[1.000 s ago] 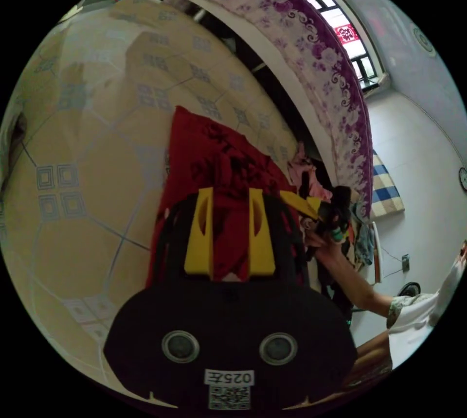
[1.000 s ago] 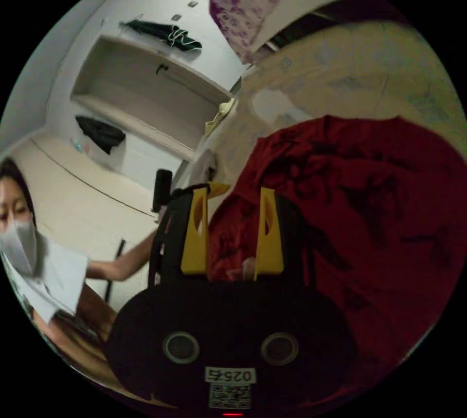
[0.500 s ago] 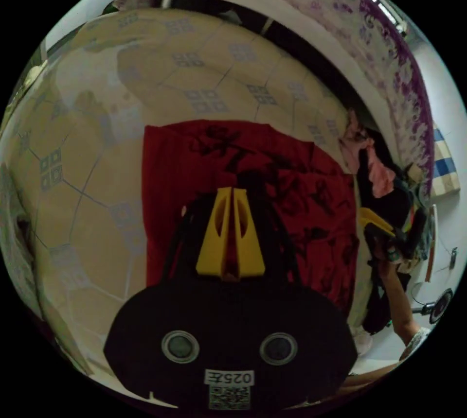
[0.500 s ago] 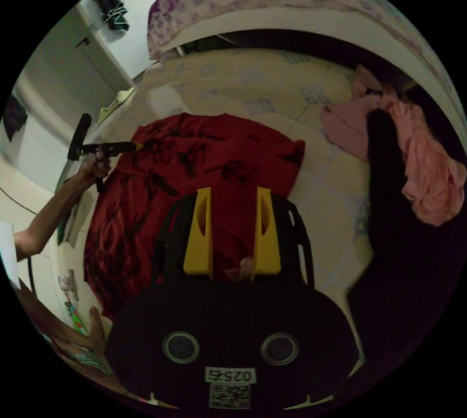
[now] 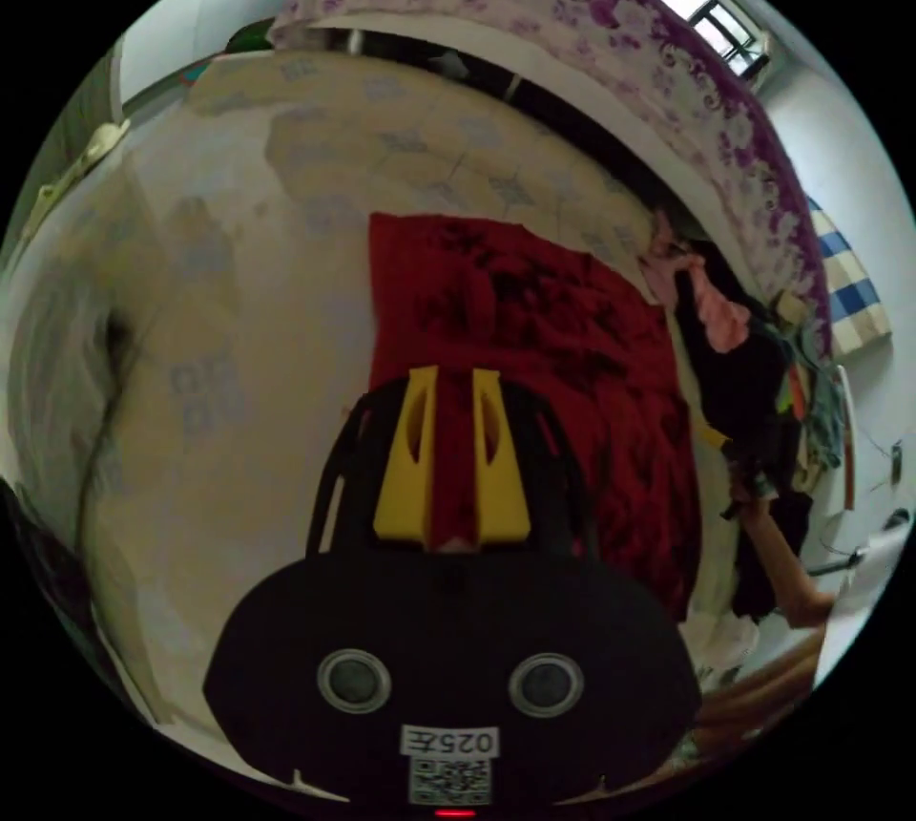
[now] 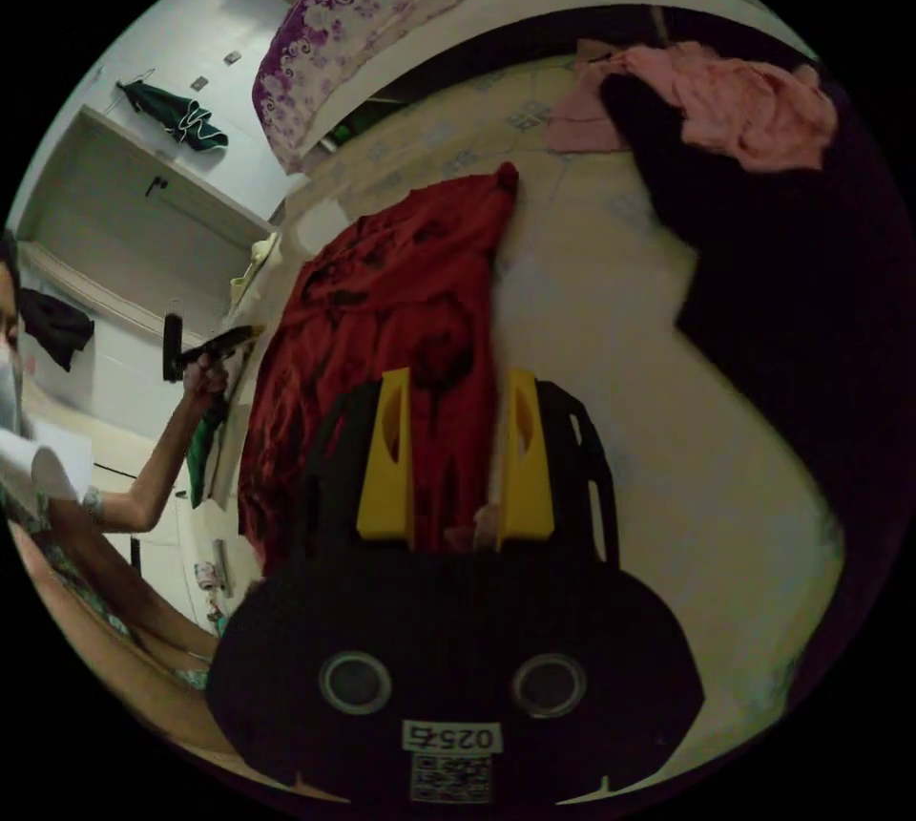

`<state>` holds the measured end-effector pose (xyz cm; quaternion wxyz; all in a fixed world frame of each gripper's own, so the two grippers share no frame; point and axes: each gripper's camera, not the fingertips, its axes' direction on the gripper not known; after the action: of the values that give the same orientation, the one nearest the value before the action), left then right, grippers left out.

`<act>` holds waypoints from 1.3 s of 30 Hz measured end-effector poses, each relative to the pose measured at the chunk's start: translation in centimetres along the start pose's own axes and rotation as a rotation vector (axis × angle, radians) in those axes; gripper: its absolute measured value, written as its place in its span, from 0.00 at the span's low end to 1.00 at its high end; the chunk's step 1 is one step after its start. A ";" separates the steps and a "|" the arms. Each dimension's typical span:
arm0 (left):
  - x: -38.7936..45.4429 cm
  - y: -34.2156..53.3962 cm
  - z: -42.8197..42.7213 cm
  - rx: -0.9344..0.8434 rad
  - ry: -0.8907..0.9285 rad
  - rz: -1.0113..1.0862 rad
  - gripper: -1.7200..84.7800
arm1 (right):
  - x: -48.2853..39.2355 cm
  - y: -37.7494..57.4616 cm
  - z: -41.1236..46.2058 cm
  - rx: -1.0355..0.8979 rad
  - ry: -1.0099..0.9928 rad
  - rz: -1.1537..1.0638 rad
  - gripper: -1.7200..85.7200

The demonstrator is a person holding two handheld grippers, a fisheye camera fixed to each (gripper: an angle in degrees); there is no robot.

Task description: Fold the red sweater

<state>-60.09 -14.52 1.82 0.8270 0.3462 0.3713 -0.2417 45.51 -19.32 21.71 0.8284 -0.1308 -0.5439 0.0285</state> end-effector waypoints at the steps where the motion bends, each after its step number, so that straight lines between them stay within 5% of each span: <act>1: -0.6 3.5 -2.4 -0.009 0.030 -0.031 0.07 | 0.2 2.6 -1.0 -0.019 -0.010 0.039 0.18; 11: -1.3 25.0 -13.1 -0.207 0.052 -0.412 0.13 | -1.9 20.4 -4.8 -0.127 -0.028 0.210 0.23; 24: 2.9 21.8 -17.9 -0.249 0.058 -0.426 0.10 | -2.8 24.5 -6.1 -0.093 -0.043 0.306 0.14; 29: 5.9 19.9 -20.1 -0.385 -0.030 -0.297 0.01 | -2.3 22.6 -6.8 -0.355 -0.132 0.295 0.02; 33: 6.7 18.7 -24.6 -0.417 -0.140 -0.133 0.00 | -3.0 21.0 -10.9 -0.413 0.022 0.173 0.02; 39: 4.7 20.4 -26.8 -0.394 -0.200 -0.186 0.04 | 0.1 23.3 -9.5 -0.470 0.026 0.188 0.11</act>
<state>-55.82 18.09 -6.77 0.8855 0.1169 0.3578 -0.2726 56.42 1.41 12.49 0.7757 -0.3701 -0.5106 -0.0236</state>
